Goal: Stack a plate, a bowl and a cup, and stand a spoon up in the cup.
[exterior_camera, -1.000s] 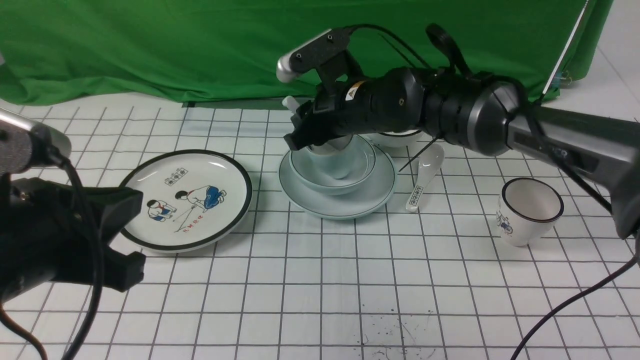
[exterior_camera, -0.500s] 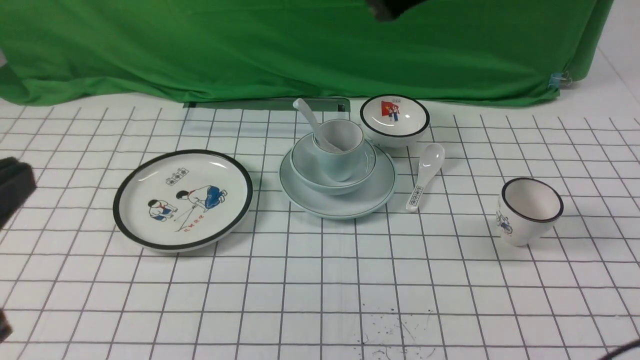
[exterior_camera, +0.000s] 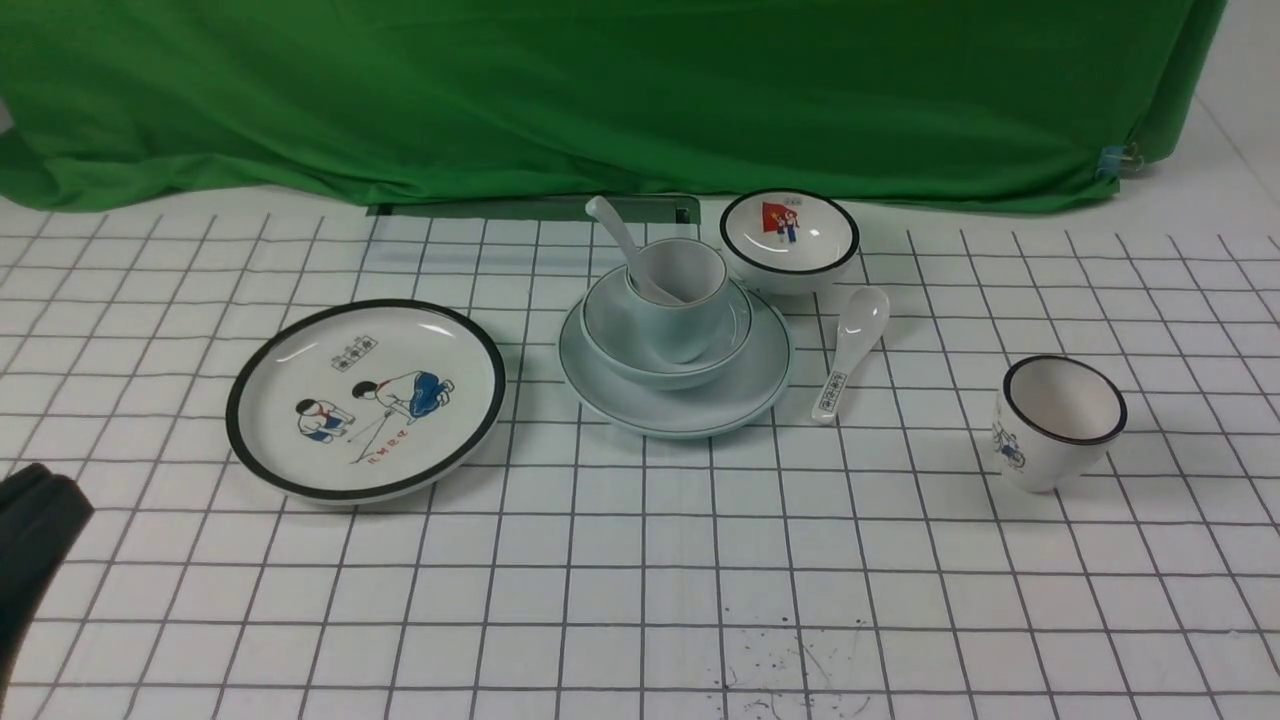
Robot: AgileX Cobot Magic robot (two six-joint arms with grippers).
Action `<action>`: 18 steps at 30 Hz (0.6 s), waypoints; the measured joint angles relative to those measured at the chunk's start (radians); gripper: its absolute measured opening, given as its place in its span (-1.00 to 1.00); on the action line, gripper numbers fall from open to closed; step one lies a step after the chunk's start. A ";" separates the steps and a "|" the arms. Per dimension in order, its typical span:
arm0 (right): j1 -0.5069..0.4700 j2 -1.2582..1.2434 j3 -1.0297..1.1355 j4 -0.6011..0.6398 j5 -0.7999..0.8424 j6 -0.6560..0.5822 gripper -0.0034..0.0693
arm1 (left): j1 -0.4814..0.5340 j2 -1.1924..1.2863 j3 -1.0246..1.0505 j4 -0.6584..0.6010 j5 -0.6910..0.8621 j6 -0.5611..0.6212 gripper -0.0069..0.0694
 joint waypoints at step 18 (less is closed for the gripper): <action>0.000 -0.416 0.887 0.000 -0.612 0.140 -0.83 | 0.000 0.000 0.001 -0.003 0.037 0.000 -0.90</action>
